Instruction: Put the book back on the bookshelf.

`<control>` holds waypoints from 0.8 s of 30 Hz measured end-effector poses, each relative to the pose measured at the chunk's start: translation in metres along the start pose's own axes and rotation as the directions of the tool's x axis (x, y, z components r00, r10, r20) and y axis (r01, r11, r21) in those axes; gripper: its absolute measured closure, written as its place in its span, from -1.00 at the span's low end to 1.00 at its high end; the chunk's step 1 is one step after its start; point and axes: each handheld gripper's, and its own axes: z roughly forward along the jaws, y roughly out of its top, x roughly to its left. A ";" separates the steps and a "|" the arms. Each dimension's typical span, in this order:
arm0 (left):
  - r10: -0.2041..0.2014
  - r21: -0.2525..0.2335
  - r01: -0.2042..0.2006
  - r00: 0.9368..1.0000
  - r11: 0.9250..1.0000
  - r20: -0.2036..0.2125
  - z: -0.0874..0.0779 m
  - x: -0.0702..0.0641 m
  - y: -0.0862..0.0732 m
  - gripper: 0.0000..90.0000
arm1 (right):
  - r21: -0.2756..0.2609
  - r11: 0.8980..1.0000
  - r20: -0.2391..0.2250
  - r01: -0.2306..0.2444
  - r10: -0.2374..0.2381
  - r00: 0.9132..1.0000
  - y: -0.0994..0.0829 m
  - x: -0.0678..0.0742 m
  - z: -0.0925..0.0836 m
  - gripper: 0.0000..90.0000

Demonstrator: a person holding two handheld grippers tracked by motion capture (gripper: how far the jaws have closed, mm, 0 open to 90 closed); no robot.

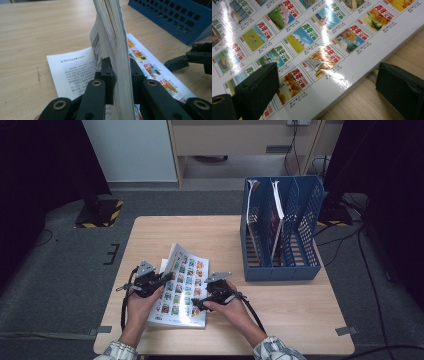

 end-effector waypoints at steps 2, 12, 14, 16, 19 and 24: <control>0.011 -0.019 -0.011 1.000 1.000 0.008 -0.003 -0.001 0.001 0.77 | -0.001 1.000 -0.002 0.001 -0.001 1.000 0.000 0.000 0.000 -0.89; 0.062 -0.108 -0.056 0.997 0.993 0.054 -0.016 -0.009 0.008 0.78 | -0.020 0.999 -0.057 -0.046 0.045 0.997 -0.001 -0.006 -0.002 -0.92; 0.068 -0.133 -0.058 0.995 0.989 0.069 -0.020 -0.010 0.010 0.78 | -0.027 0.998 -0.088 -0.064 0.062 0.994 -0.001 -0.008 -0.003 -0.92; 0.065 -0.144 -0.052 0.995 0.988 0.082 -0.022 -0.010 0.011 0.78 | -0.029 0.997 -0.098 -0.070 0.067 0.993 -0.002 -0.008 -0.003 -0.92; 0.057 -0.159 -0.041 0.993 0.986 0.099 -0.024 -0.011 0.011 0.78 | -0.032 0.996 -0.124 -0.082 0.078 0.989 -0.002 -0.008 -0.003 -0.91; 0.022 -0.148 -0.005 0.994 0.989 0.111 -0.021 -0.005 0.007 0.78 | -0.021 0.998 -0.135 -0.058 0.054 0.989 -0.002 -0.003 -0.001 -0.89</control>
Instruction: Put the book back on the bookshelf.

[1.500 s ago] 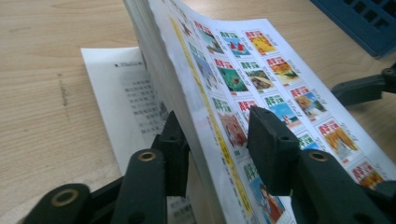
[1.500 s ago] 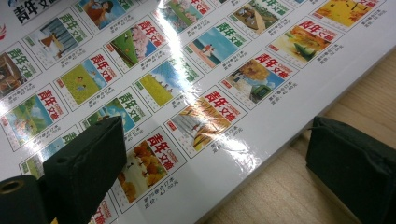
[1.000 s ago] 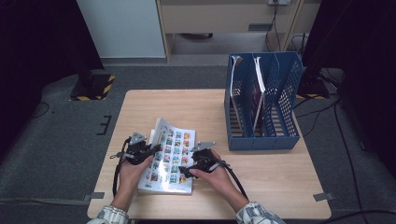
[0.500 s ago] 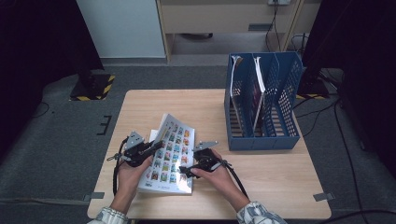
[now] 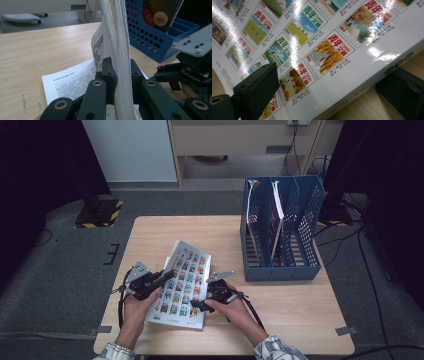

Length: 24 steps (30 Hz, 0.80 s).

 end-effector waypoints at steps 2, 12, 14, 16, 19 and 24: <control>-0.027 0.011 0.027 1.000 1.000 0.000 0.002 0.005 -0.002 0.77 | -0.006 1.000 -0.005 -0.009 0.009 1.000 0.000 -0.001 0.000 -0.89; -0.019 0.173 0.045 0.989 0.984 -0.148 0.021 0.024 -0.022 0.65 | -0.027 0.998 -0.037 -0.059 0.058 0.998 -0.001 -0.005 -0.002 -0.87; -0.035 0.188 0.076 0.976 0.979 -0.213 0.021 0.030 -0.024 0.17 | -0.022 0.999 -0.024 -0.047 0.047 0.999 -0.001 -0.004 -0.001 -0.87; -0.046 0.145 0.087 0.963 0.986 -0.264 0.014 0.035 -0.025 -0.09 | -0.019 0.999 -0.007 -0.035 0.035 0.999 -0.001 -0.002 -0.001 -0.87; -0.017 0.162 0.066 0.957 0.985 -0.289 0.011 0.036 -0.025 -0.15 | -0.020 0.999 -0.009 -0.039 0.038 0.999 -0.001 -0.002 -0.001 -0.87; -0.001 0.267 0.077 0.961 0.961 -0.275 0.017 0.039 -0.035 -0.19 | -0.022 0.999 -0.012 -0.049 0.049 0.999 -0.001 -0.002 -0.001 -0.87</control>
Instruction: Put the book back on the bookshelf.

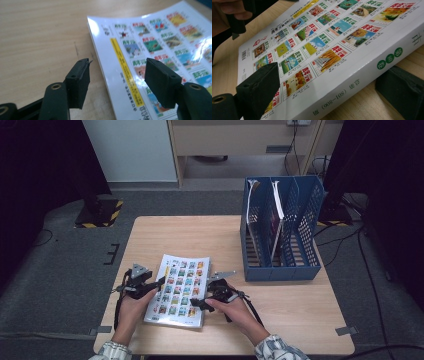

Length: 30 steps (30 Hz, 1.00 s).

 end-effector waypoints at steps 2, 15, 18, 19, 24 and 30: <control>0.011 0.032 -0.011 1.000 0.999 0.006 0.005 0.000 -0.002 -0.18 | -0.002 1.000 -0.006 -0.002 0.002 1.000 0.000 -0.001 0.000 -0.88; -0.040 0.053 0.034 0.993 0.998 0.114 0.012 0.003 -0.008 -0.17 | 0.003 0.999 -0.027 -0.049 0.049 0.998 0.015 -0.011 0.010 -0.81; -0.029 0.053 0.023 0.994 0.998 0.110 0.011 0.002 -0.007 -0.17 | 0.012 0.999 -0.028 -0.049 0.049 0.998 0.018 -0.011 0.013 -0.77; -0.022 0.054 0.017 0.994 0.998 0.104 0.011 0.001 -0.007 -0.16 | 0.010 0.999 -0.037 -0.052 0.053 0.998 0.022 -0.010 0.017 -0.71; -0.020 0.061 0.013 0.993 0.998 0.120 0.011 -0.001 -0.007 -0.16 | 0.014 0.999 -0.036 -0.030 0.030 0.999 0.034 -0.001 0.025 -0.71; -0.036 0.064 0.029 0.992 0.998 0.123 0.010 0.000 -0.007 -0.16 | 0.023 0.999 -0.022 -0.034 0.035 0.999 0.042 0.000 0.027 -0.71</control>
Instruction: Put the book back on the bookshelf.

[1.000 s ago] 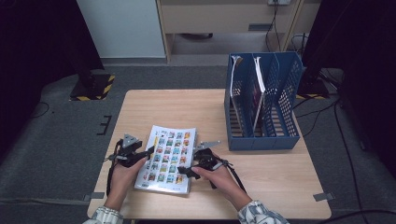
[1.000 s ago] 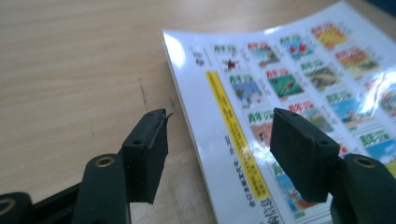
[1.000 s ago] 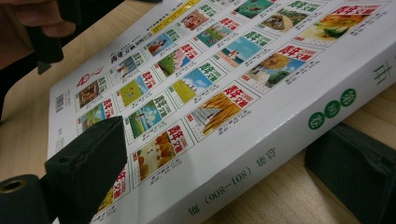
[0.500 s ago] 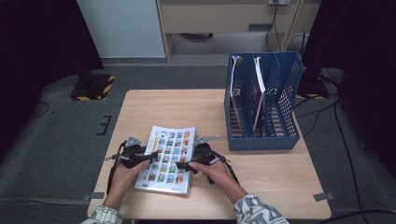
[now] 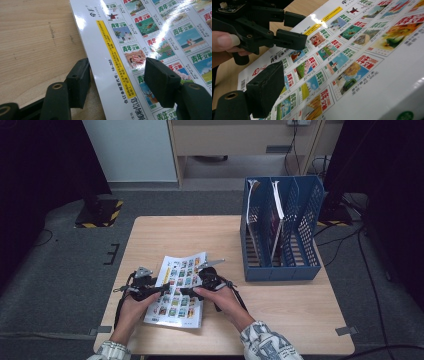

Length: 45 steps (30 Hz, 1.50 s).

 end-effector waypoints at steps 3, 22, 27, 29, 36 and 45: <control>-0.015 0.003 0.015 1.000 1.000 0.003 0.000 0.000 0.000 -0.15 | 0.000 1.000 -0.016 -0.031 0.031 0.999 0.001 0.000 0.002 -0.69; -0.040 0.014 0.040 0.999 0.999 0.011 -0.004 0.003 0.000 -0.07 | 0.002 0.998 0.043 -0.068 0.068 0.997 0.011 0.006 -0.002 0.05; -0.045 0.001 0.045 0.999 0.999 0.027 -0.006 0.001 0.001 -0.02 | -0.026 0.997 0.063 -0.070 0.071 0.995 0.014 0.004 -0.009 0.25; -0.043 -0.002 0.043 0.999 0.999 0.034 -0.006 0.000 0.002 -0.02 | -0.035 0.998 0.075 -0.056 0.059 0.995 0.015 0.004 -0.013 0.31; -0.049 -0.011 0.050 0.996 0.999 0.077 0.000 -0.011 0.003 -0.09 | -0.088 0.996 0.119 -0.002 0.012 0.993 0.016 0.005 -0.031 0.49; -0.050 -0.049 0.054 0.995 0.997 0.083 0.007 -0.018 0.006 -0.53 | -0.129 0.990 0.135 0.059 -0.042 0.990 0.012 0.007 -0.040 0.51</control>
